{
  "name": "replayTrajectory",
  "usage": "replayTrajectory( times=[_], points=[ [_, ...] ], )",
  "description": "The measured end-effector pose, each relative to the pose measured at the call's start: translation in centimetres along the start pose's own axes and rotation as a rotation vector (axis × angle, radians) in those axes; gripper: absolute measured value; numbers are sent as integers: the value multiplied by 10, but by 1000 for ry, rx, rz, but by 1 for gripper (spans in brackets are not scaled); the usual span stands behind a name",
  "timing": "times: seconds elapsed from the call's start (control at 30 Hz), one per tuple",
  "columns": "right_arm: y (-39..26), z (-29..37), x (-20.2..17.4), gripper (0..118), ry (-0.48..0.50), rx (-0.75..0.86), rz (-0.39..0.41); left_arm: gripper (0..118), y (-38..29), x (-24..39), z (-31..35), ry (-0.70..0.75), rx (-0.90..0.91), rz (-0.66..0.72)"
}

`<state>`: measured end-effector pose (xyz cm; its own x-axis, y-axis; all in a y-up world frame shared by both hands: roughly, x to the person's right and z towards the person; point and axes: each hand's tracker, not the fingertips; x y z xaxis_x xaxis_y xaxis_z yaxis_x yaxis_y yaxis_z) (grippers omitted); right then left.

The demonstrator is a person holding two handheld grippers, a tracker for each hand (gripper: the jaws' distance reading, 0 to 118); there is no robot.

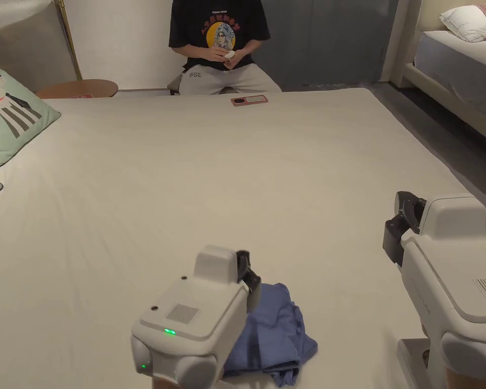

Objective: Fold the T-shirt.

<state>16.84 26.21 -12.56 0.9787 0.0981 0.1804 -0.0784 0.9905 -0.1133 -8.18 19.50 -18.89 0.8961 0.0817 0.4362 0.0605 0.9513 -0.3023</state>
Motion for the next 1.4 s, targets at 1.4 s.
replayTrajectory(
  times=[1.4],
  points=[
    [-128,-62,-124,1,270,-494,30,0,48,-137,45,331,173,-24]
  ],
)
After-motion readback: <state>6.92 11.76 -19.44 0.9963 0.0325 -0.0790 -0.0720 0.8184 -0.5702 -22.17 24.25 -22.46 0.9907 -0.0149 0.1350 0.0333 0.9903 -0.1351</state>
